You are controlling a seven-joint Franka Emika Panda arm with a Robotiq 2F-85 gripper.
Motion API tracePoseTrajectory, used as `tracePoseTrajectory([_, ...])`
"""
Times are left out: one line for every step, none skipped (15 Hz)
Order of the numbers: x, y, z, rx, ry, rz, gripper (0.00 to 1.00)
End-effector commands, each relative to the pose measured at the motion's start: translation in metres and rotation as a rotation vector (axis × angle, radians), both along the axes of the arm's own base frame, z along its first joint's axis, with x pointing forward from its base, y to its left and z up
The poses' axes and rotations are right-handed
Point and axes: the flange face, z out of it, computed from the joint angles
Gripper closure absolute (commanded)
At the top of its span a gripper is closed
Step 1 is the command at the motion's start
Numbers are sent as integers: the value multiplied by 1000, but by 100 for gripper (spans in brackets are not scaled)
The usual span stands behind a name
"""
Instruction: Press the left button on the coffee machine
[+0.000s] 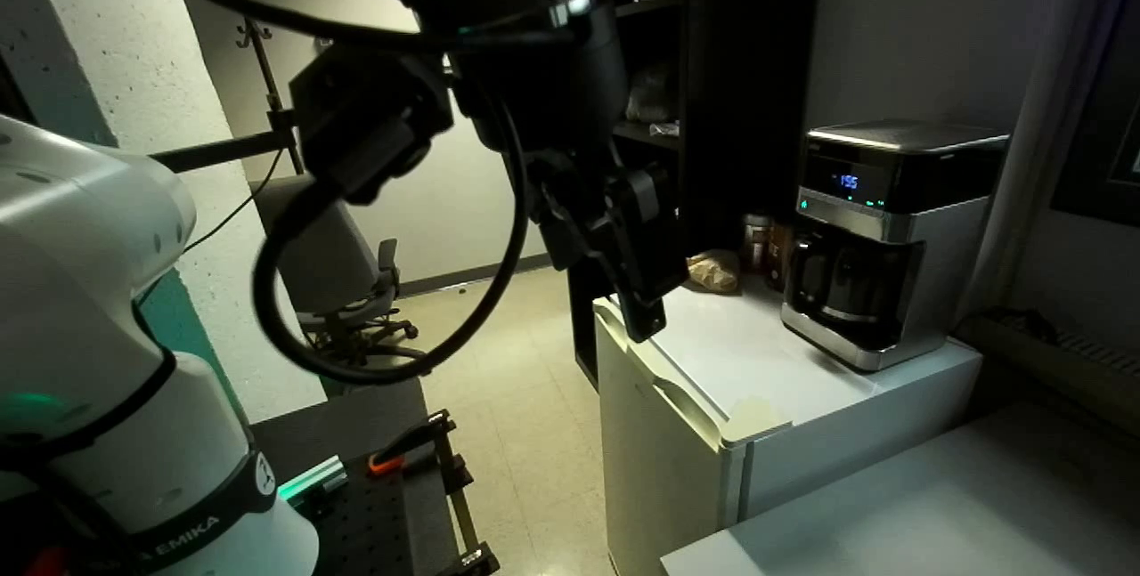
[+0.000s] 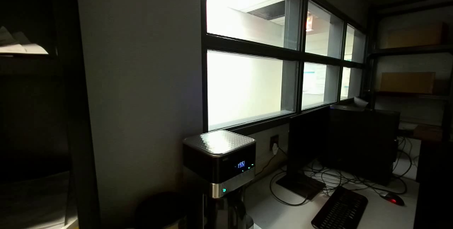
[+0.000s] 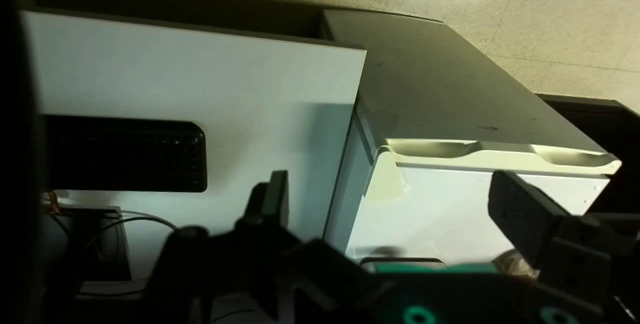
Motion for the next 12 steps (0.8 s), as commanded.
tracePoseTrajectory([17, 8, 0, -33, -7, 29, 0])
tracePoseTrajectory([25, 13, 0, -44, -8, 46, 0])
tracePoseTrajectory([30, 16, 0, -53, -17, 58, 0])
tracePoseTrajectory([39, 21, 1, -67, -23, 75, 0])
tracePoseTrajectory([46, 27, 0, -75, -31, 90, 0])
tracePoseTrajectory([57, 33, 0, -83, -39, 113, 0])
tracePoseTrajectory([64, 38, -1, -90, -46, 127, 0])
tracePoseTrajectory([75, 45, -2, -99, -57, 145, 0])
tracePoseTrajectory([82, 49, -3, -102, -64, 157, 0])
tracePoseTrajectory([94, 55, -4, -110, -75, 167, 0])
tracePoseTrajectory([102, 60, -6, -115, -84, 180, 0])
tracePoseTrajectory([115, 68, -7, -121, -96, 191, 0])
